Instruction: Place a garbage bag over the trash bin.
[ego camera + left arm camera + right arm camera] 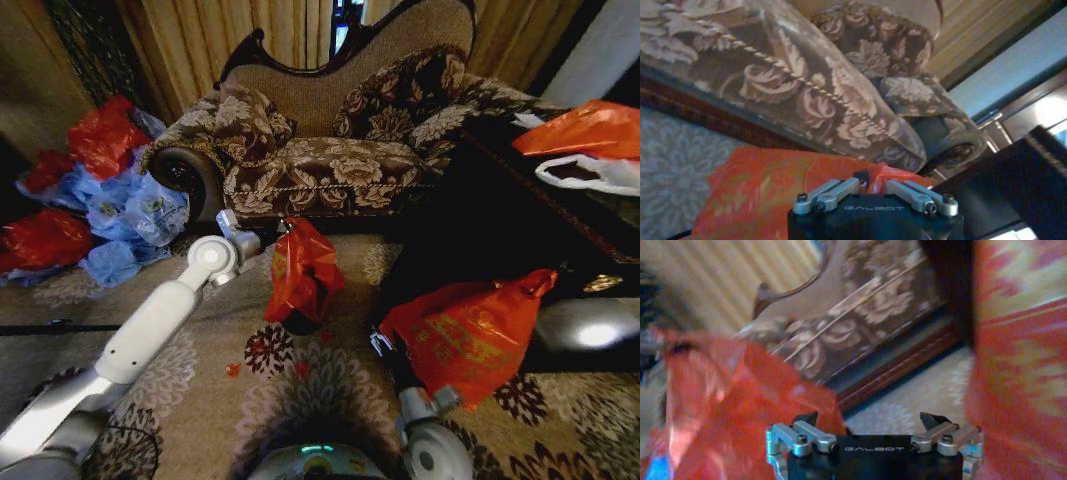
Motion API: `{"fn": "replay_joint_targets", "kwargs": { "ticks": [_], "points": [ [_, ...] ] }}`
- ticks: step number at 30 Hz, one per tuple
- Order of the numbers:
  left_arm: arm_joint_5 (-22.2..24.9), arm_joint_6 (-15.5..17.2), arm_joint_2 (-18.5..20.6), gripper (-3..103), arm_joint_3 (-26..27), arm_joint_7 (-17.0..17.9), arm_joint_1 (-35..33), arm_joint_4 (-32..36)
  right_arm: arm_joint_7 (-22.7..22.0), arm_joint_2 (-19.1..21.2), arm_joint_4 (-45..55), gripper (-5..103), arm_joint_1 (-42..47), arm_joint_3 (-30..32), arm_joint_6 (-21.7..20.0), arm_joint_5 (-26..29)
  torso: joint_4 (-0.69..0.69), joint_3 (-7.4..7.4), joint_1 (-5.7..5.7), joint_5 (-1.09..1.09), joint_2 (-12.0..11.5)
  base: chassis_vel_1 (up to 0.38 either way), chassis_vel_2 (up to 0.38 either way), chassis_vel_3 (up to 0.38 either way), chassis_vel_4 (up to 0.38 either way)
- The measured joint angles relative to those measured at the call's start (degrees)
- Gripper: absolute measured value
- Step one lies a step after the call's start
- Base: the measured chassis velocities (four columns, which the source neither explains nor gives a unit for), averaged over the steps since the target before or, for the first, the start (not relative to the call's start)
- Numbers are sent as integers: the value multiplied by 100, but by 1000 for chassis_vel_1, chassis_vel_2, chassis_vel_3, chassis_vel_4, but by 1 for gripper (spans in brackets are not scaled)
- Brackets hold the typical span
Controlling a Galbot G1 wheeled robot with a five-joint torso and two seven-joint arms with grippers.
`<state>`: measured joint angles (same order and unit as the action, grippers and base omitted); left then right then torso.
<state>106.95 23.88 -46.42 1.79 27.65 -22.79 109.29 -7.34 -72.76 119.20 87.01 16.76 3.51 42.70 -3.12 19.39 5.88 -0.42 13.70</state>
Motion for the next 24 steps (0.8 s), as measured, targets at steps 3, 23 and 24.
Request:
{"fn": "replay_joint_targets", "kwargs": {
  "ticks": [3, 23, 24],
  "points": [
    [332, -39, 145, 0, -55, 36, 206, 105, 61, 4, -252, 100, -276, -223, 27, -133, 0, 0, 0, 1, 0, 0, 0, 0, 0],
    [1798, -174, 718, 0, -796, 160, 1679, 202, 466, -824, -1597, 100, -1949, -887, 180, 294, 0, 0, 0, 1, 0, 0, 0, 0, 0],
    [1808, -182, 713, 0, -863, 164, 1770, 156, 497, -885, -1601, 100, -2013, -925, 182, 360, 1, 0, 0, 1, 0, 0, 0, 0, 0]
  ]
}}
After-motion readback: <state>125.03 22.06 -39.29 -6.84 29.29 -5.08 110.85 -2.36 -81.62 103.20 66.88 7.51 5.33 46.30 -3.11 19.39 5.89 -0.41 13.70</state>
